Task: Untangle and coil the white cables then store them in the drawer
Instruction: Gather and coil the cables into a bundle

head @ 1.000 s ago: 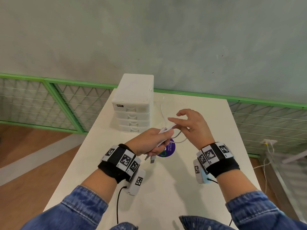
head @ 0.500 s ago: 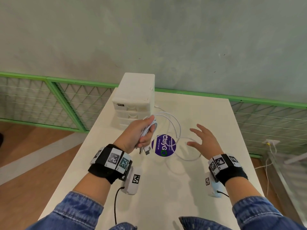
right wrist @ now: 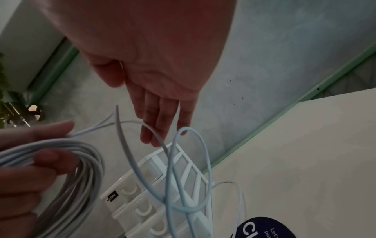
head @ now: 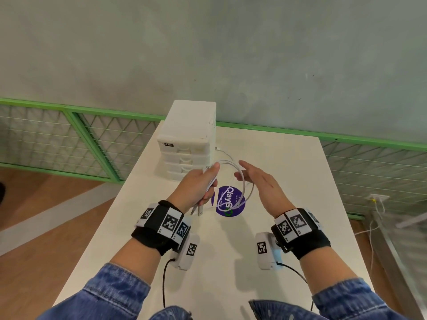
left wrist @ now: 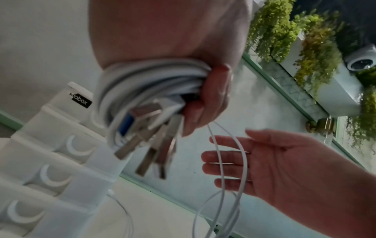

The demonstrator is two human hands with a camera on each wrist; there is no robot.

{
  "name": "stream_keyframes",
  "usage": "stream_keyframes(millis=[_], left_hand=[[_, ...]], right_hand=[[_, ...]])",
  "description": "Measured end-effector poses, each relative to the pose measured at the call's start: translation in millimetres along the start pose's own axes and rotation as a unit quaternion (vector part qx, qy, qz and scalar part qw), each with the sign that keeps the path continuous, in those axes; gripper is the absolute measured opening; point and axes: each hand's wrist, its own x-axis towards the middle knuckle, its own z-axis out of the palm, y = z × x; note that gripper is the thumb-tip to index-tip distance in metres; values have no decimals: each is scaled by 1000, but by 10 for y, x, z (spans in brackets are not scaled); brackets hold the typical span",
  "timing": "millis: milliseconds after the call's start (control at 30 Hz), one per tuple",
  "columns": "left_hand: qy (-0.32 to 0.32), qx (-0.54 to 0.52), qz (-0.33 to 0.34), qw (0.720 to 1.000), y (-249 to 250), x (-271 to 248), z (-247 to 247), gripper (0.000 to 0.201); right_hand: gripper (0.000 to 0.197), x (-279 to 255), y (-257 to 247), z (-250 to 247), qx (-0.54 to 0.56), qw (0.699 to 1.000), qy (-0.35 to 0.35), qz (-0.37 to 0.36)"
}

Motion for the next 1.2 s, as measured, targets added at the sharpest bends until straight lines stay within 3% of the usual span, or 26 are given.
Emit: stream_keyframes(millis=[133,267,400,600,700,867,1000,1200], left_hand=[[-36,-20,6,999,-10,-33,0,51],[-168,-69,43,982,93,-128,24,51],[-297,-146,51,942,127,-177,93,54],[-333,-340,83,875,235,-60,167,60],[-282,-426,128,850,348,-30,154,64],[-18,-423,219,879,567,60,60,45],[133,-320,271,898,504,182,-35,39],[186,-67,332,922,217,275,-35,30]], right_hand=[[36,7,86,82,-105,994,-37,-9],[20,7,260,101,-154,987,-41,12],[21,38,274,22,-186,983,7,5],[24,54,308,278,-168,985,-21,-11],[13,-11,306,419,-138,990,-41,14],[23,-142,409,526,-146,982,-118,10],[31,-151,380,465,-148,983,-108,3],[38,-188,282,510,-156,974,-163,-32]])
